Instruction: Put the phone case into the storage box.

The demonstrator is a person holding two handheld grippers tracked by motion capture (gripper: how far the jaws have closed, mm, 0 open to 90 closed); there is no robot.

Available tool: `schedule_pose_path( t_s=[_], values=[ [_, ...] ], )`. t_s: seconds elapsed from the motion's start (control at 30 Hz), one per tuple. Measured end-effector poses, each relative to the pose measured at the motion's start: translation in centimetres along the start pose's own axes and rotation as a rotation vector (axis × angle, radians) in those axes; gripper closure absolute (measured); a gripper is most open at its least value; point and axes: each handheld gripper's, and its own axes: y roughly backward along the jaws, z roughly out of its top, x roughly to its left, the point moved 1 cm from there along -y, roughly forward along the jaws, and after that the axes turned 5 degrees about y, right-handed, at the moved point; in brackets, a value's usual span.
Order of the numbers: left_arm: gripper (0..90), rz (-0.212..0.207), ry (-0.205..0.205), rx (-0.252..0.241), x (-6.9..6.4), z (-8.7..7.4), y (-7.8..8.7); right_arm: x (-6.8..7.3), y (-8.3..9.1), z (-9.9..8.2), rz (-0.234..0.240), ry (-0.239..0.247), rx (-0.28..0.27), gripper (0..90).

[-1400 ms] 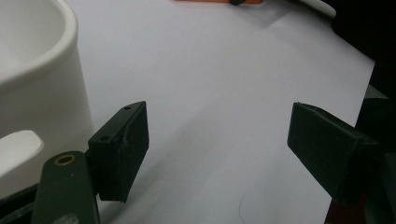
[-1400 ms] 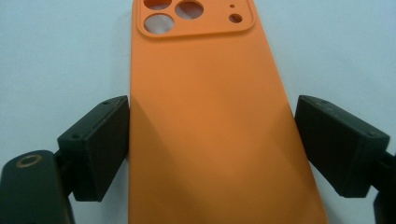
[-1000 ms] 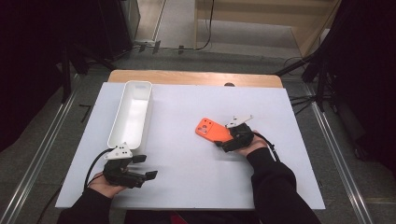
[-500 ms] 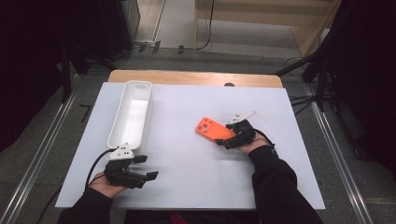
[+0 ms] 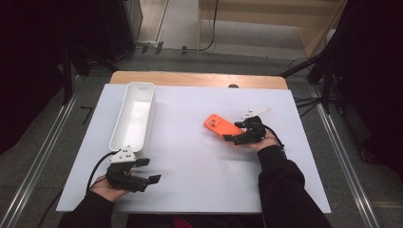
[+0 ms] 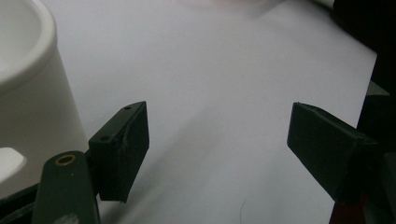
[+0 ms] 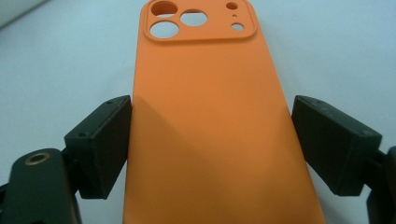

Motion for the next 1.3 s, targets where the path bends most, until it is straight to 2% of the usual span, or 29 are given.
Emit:
schedule_pose_path(
  t_s=[0.13,0.3,0.4,0.43,0.47,0.57,0.6,0.63,0.67,0.7,0.73,0.77,0.8,1.0,1.17,1.3],
  values=[
    [21.0,0.001,0.003,-0.004,0.0,0.0,0.0,-0.3,0.9,0.1,-0.001,-0.047,-0.043,14.2],
    [21.1,0.003,0.01,-0.013,-0.1,0.1,0.0,-0.2,1.3,0.1,0.001,-0.063,-0.053,14.2],
    [21.2,-0.011,0.012,-0.011,-0.4,0.4,-0.1,0.1,1.3,0.2,0.013,-0.106,-0.046,14.2],
    [21.1,-0.011,0.012,-0.011,-0.4,0.4,-0.1,0.3,1.3,0.3,0.012,-0.106,-0.049,14.2],
    [21.2,-0.037,0.027,-0.016,-0.5,0.6,-0.2,0.5,1.3,0.3,0.016,-0.112,-0.055,14.2],
    [21.4,-0.049,0.04,-0.021,-0.5,1.0,-0.3,0.9,1.3,0.5,0.02,-0.123,-0.062,14.1],
    [21.4,-0.006,0.022,-0.024,-0.8,1.6,-0.3,0.9,1.2,0.5,0.018,-0.118,-0.064,14.1],
    [21.9,-0.006,0.022,-0.024,-0.8,1.6,-0.3,0.9,1.2,0.5,0.018,-0.118,-0.064,14.1],
    [21.9,0.011,-0.005,-0.028,-1.3,2.2,-0.3,1.2,1.1,0.6,0.021,-0.121,-0.062,14.1],
    [21.9,0.011,-0.005,-0.028,-1.3,2.2,-0.3,1.2,1.1,0.6,0.019,-0.122,-0.065,14.1],
    [21.9,-0.007,-0.004,-0.027,-1.7,2.6,-0.3,1.3,1.1,0.7,0.02,-0.13,-0.065,14.1],
    [21.9,-0.007,-0.004,-0.027,-1.7,2.6,-0.3,1.3,1.1,0.7,0.02,-0.13,-0.065,14.1],
    [21.9,-0.038,0.004,-0.013,-1.9,2.9,-0.6,1.5,1.2,0.7,0.019,-0.142,-0.069,14.2],
    [21.8,-0.044,0.009,0.024,-2.5,2.9,-1.0,2.1,1.1,0.6,0.012,-0.147,-0.062,14.1],
    [21.8,-0.082,0.041,0.033,-2.7,3.2,-1.1,2.7,1.4,0.8,0.005,-0.15,-0.077,14.2],
    [21.8,-0.102,0.037,0.055,-3.0,3.7,-1.2,3.0,1.4,0.7,0.009,-0.168,-0.099,14.1]
  ],
)
